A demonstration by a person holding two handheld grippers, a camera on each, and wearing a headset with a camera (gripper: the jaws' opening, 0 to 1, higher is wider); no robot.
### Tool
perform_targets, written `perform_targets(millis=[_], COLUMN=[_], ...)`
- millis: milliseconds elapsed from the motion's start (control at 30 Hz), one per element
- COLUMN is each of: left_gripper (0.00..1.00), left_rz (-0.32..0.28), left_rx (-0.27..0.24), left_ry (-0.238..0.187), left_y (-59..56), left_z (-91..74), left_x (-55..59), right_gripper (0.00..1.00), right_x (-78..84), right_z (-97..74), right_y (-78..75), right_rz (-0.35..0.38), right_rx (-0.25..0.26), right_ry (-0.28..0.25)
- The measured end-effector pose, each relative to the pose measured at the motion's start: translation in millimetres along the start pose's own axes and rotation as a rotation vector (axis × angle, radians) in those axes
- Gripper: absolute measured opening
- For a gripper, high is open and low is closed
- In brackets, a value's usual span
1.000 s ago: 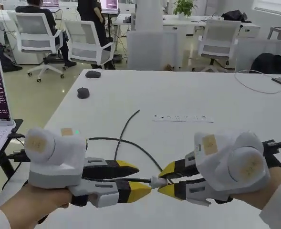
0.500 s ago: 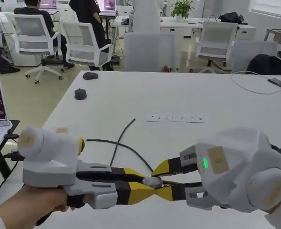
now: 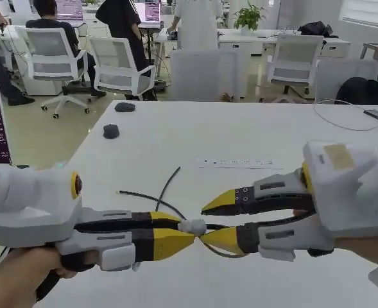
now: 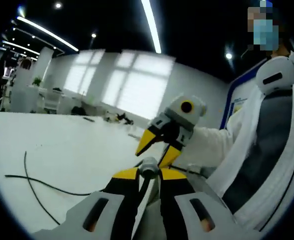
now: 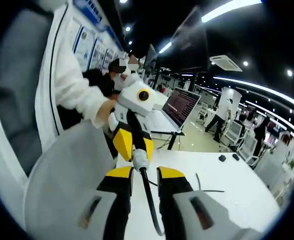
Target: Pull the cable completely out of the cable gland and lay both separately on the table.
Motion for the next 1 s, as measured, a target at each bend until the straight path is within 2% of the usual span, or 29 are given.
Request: perform_targets(millis=[67,100,233,300,400,500,567,667,700,733,800,933,1000], left_gripper=[0.15,0.15,0.15,0.15,0.15,0.15,0.15,0.15,0.15,0.15,0.15,0.15,0.15], left_rz=[0.027,0.039,0.064,0.074,0.076,0.075,0.073,0.029,-0.02,-0.063,-0.058,-0.152,-0.183], left_rx=[0.02,0.026,0.046,0.054,0.048,0.048,0.043,0.03,0.014,0.018,0.023,0.035,0.043], left_ry=[-0.014,-0.017,-0.026,-0.033,-0.04,-0.042,-0.036,-0.039,-0.044,-0.047,-0.058,-0.069,-0.069], left_y=[-4.0,-5.6,-12.0,-14.3,-13.8,-15.3,-16.1,-15.5,-14.2,-13.6,-10.4,-10.8,-10.1], left_z=[1.5,2.4,8.7,11.9,13.9,15.2,15.4,14.5,14.0,13.8,13.7,14.5,15.0], left_x=[-2.7,-3.4,-3.6,-3.4,-3.8,-4.6,-5.0,-6.2,-6.6,-7.1,-8.2,-9.1,-8.7], right_gripper=[0.15,0.16,0.2,0.18,0.13,0.13,0.12,0.12,0.11,0.11,0.11,0.1,0.1], right_x=[0.1,1.2,1.8,4.2,2.0,1.1,0.5,-3.4,-4.3,-5.7,-8.5,-13.7,-15.3], right_z=[-5.0,-6.6,-7.3,-6.6,-5.0,-3.5,-3.0,-2.0,-1.9,-1.5,-1.0,-1.9,-2.3], right_y=[0.5,0.4,1.5,0.4,5.3,8.3,9.3,11.1,10.8,10.9,10.3,12.6,13.9], right_rz=[0.115,0.155,0.265,0.259,0.287,0.281,0.302,0.275,0.267,0.253,0.24,0.149,0.047], right_rx=[-0.022,-0.029,-0.065,-0.059,-0.086,-0.09,-0.091,-0.086,-0.078,-0.075,-0.067,-0.071,-0.085], right_ry=[-0.066,-0.075,-0.132,-0.127,-0.163,-0.183,-0.182,-0.177,-0.173,-0.175,-0.167,-0.16,-0.149])
Point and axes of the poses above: the centre of the closed fingertips' face, and the gripper's own axes: z roughly forward along the fingers, y roughly to its left, x roughly out of its underside, the point moved 8 cm from there along -z, roughly backward along the fingers, and after that the axes turned 13 degrees about -y, right-handed, at the moved point
